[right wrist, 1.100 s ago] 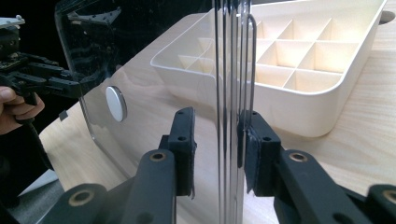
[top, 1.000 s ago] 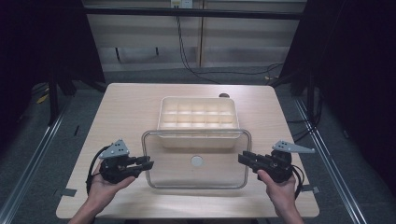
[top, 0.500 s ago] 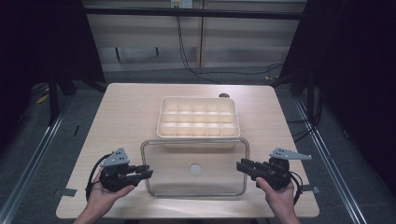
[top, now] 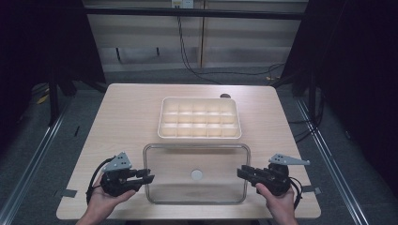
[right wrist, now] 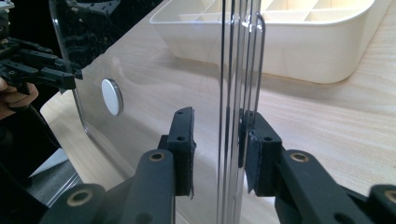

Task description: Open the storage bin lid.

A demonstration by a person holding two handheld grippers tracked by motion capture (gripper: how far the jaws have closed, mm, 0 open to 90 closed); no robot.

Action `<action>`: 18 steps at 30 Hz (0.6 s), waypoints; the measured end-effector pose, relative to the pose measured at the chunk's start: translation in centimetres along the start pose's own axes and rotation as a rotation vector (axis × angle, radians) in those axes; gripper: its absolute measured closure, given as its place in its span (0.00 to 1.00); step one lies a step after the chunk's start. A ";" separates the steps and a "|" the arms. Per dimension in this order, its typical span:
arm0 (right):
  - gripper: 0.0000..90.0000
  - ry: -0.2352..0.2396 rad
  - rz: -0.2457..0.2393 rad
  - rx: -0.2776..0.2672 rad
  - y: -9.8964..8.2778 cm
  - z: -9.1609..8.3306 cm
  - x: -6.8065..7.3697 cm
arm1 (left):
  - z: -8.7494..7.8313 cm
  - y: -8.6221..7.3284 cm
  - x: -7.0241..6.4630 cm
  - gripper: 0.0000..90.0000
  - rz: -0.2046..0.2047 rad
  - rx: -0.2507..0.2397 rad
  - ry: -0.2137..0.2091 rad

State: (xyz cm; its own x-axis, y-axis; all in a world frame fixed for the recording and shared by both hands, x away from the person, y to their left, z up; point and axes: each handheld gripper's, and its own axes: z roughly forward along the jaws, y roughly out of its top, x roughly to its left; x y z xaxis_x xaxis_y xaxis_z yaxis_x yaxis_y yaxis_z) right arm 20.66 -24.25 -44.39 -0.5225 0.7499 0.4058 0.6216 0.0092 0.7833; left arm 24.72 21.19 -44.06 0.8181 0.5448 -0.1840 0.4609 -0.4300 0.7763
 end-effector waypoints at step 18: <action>0.71 -0.028 -0.013 0.047 -0.6 1.2 -0.2 | 0.8 -0.7 0.4 0.70 -0.020 0.033 -0.014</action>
State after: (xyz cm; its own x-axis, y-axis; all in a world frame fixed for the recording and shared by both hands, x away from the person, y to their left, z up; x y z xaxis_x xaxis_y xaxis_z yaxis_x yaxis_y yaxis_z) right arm 21.12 -23.64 -45.54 -0.5150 0.7674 0.3819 0.6421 0.0501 0.7650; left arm 25.00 21.21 -45.17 0.8136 0.5431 -0.2078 0.4877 -0.4426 0.7525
